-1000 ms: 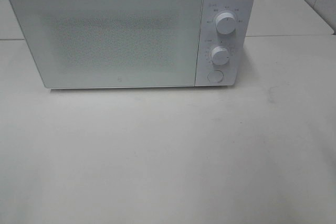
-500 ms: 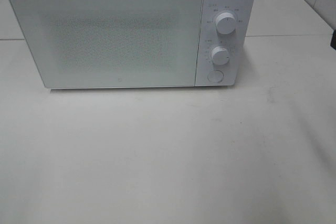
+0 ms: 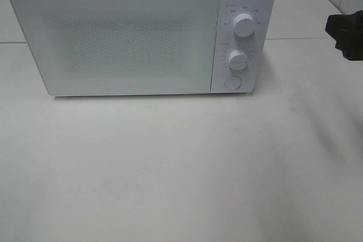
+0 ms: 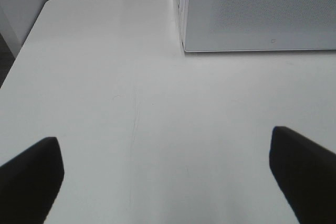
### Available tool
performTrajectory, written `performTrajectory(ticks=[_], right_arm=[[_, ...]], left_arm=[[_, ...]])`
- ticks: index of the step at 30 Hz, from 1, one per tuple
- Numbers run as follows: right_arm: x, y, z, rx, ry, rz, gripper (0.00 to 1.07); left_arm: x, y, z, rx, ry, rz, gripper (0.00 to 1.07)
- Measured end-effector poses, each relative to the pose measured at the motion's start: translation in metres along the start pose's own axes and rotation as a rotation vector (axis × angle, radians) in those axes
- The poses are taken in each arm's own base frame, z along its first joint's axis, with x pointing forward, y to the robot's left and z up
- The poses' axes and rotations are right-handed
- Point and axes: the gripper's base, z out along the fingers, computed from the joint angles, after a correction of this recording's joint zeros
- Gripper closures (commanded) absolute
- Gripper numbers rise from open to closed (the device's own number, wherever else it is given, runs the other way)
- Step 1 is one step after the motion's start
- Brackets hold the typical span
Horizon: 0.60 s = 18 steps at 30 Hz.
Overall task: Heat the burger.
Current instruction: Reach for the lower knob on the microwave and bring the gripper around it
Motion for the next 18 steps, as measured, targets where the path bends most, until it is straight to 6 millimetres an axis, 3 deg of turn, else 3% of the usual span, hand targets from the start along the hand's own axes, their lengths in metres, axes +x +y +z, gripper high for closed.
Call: performTrajectory(ticks=[9, 18], right_arm=[[0.010, -0.003, 0.030, 0.016, -0.040, -0.042, 0.34], [0.019, -0.007, 0.045, 0.096, -0.085, -0.096, 0.34]], left_arm=[[0.000, 0.000, 0.000, 0.000, 0.000, 0.000, 0.07], [0.000, 0.000, 0.000, 0.000, 0.000, 0.000, 0.07]])
